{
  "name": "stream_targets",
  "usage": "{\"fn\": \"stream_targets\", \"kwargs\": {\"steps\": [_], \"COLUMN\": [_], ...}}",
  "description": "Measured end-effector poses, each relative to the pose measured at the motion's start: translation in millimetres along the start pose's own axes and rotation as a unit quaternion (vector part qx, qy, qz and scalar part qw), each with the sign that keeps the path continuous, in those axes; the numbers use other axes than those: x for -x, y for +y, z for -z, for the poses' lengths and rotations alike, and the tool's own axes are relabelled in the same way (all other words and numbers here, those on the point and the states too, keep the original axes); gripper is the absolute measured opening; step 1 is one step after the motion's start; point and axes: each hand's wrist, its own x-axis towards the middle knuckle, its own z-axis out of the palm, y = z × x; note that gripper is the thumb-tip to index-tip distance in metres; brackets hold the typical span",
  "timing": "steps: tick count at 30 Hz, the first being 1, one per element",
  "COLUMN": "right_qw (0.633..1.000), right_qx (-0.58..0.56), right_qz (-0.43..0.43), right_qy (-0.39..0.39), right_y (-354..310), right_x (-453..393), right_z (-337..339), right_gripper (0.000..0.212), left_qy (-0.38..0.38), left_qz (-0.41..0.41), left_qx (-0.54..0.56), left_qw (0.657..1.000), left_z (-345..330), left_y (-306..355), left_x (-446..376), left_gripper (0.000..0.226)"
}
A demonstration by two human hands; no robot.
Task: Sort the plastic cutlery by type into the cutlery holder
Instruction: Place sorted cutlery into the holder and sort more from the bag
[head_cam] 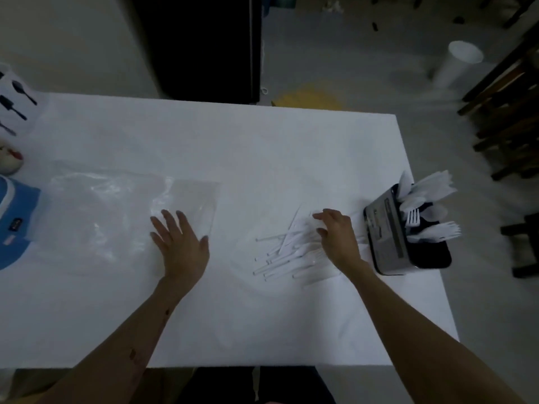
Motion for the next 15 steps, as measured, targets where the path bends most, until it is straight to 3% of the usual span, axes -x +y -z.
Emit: {"fn": "stream_targets", "kwargs": {"steps": [3,6,8,11,13,15], "right_qw": [0.994,0.986,0.982,0.976,0.984,0.988], "right_qx": [0.028,0.079,0.080,0.051,0.048,0.046], "right_qz": [-0.071,-0.133,-0.170,-0.201,-0.163,-0.138], "right_qy": [0.085,0.061,0.006,-0.068,-0.057,-0.054], "right_y": [-7,-12,-12,-11,-12,-8], "right_x": [42,78,86,83,79,75], "right_z": [0,-15,-23,-35,-42,-47], "right_gripper": [0.034,0.048,0.055,0.057,0.058,0.065], "left_qy": [0.023,-0.056,-0.139,-0.188,-0.209,-0.177], "left_qz": [-0.165,-0.332,-0.366,-0.371,-0.362,-0.361], "left_qx": [0.016,0.074,0.063,0.008,-0.023,-0.040], "left_qw": [0.986,0.939,0.918,0.910,0.908,0.915], "left_z": [-9,-23,-34,-43,-50,-60], "left_y": [39,81,105,129,135,132], "left_x": [12,22,25,24,23,26], "left_gripper": [0.069,0.061,0.061,0.061,0.059,0.055]}}
